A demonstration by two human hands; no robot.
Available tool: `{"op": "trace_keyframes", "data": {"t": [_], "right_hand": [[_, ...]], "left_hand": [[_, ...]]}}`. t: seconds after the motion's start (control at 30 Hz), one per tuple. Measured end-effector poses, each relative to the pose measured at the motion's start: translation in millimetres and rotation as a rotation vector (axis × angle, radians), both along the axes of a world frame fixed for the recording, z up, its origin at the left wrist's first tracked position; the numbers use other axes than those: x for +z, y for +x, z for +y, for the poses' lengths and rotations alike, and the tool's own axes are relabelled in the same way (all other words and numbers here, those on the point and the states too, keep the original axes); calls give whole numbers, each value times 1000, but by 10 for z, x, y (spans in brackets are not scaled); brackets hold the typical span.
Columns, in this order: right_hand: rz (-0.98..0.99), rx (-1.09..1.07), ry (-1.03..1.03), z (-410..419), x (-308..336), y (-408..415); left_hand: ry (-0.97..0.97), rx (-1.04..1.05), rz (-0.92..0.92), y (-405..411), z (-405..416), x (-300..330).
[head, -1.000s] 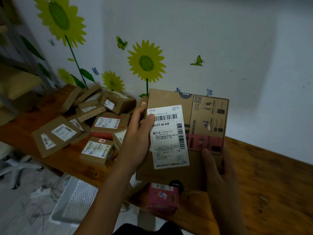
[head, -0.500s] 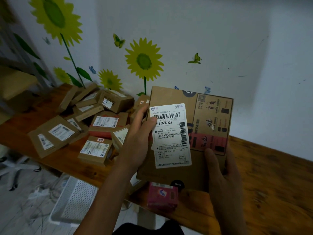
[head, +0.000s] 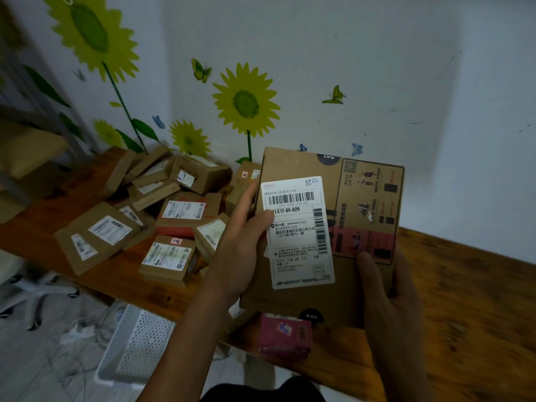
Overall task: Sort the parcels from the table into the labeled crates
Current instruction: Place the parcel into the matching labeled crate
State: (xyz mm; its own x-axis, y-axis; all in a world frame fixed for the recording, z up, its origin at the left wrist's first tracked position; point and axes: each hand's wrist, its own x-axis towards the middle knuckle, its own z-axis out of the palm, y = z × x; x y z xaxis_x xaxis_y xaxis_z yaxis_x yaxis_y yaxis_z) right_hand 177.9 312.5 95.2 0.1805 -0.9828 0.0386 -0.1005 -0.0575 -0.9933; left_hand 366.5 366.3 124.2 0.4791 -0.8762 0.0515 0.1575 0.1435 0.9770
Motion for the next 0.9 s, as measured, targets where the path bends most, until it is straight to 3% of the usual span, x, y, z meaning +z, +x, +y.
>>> {"op": "trace_keyframes", "data": {"t": [0.9], "right_hand": [[35, -7, -31, -45, -84, -79]], "left_hand": [[11, -65, -11, -43, -11, -62]]}}
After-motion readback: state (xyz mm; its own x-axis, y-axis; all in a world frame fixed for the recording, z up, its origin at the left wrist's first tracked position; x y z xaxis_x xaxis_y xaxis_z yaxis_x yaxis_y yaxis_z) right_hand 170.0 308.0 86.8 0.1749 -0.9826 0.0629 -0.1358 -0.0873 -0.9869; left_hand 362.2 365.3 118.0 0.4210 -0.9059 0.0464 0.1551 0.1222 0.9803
